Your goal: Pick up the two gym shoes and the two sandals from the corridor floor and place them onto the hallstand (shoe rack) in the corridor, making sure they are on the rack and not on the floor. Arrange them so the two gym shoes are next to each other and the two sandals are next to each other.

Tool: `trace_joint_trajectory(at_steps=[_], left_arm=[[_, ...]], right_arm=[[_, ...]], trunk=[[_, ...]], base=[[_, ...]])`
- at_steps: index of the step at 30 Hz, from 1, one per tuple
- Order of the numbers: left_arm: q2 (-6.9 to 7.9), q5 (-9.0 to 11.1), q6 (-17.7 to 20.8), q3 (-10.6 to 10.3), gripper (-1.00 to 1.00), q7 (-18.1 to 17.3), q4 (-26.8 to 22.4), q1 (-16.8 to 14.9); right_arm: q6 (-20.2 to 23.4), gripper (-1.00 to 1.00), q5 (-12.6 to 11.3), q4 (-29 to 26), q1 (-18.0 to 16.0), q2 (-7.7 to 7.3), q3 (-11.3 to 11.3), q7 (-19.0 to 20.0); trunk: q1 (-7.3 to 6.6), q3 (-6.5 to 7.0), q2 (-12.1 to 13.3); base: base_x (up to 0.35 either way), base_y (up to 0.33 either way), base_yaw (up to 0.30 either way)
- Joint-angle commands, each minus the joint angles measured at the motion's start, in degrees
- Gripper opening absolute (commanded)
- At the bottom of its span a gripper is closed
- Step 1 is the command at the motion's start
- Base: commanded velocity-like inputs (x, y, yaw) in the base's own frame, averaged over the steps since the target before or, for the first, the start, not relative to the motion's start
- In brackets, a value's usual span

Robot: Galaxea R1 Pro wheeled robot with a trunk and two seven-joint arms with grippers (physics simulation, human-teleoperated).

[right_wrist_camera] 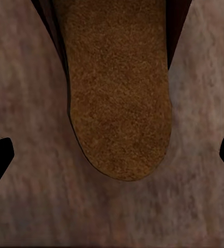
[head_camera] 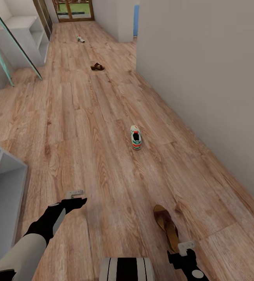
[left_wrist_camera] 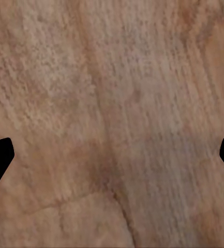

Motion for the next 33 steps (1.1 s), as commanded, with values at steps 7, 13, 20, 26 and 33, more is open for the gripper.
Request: trace_joint_trajectory(at_steps=[7, 13, 20, 26, 33], left_arm=[[0.03, -0.1, 0.4, 0.3, 1.00, -0.4, -0.1, 0.0], [0.04, -0.1, 0.4, 0.4, 1.00, -0.4, -0.1, 0.0], [0.03, 0.0, 0.3, 0.4, 1.00, -0.5, -0.1, 0.0], [0.03, 0.0, 0.3, 0.4, 1.00, -0.5, -0.1, 0.0], [0.03, 0.0, 0.3, 0.4, 1.00, -0.5, -0.2, 0.0]], right_arm=[[-0.1, 1.00, 0.4, 0.0, 0.0, -0.02, 0.2, -0.3], [-0.1, 1.00, 0.4, 0.0, 0.0, -0.02, 0.2, -0.3], [-0.1, 1.00, 0.4, 0.0, 0.0, -0.02, 0.2, -0.3], [-0.1, 1.00, 0.4, 0.0, 0.0, -0.02, 0.2, -0.3], [-0.1, 1.00, 0.4, -0.1, 0.0, -0.02, 0.2, -0.3]], trunk=[[-0.01, -0.03, 0.0], [0.12, -1.21, -0.1], [0.27, -3.00, -0.2], [0.27, -3.16, -0.2], [0.27, -3.18, -0.2]], base=[[0.000, 0.000, -0.048], [0.000, 0.000, -0.004], [0.000, 0.000, 0.000], [0.000, 0.000, 0.000], [0.000, 0.000, 0.000]])
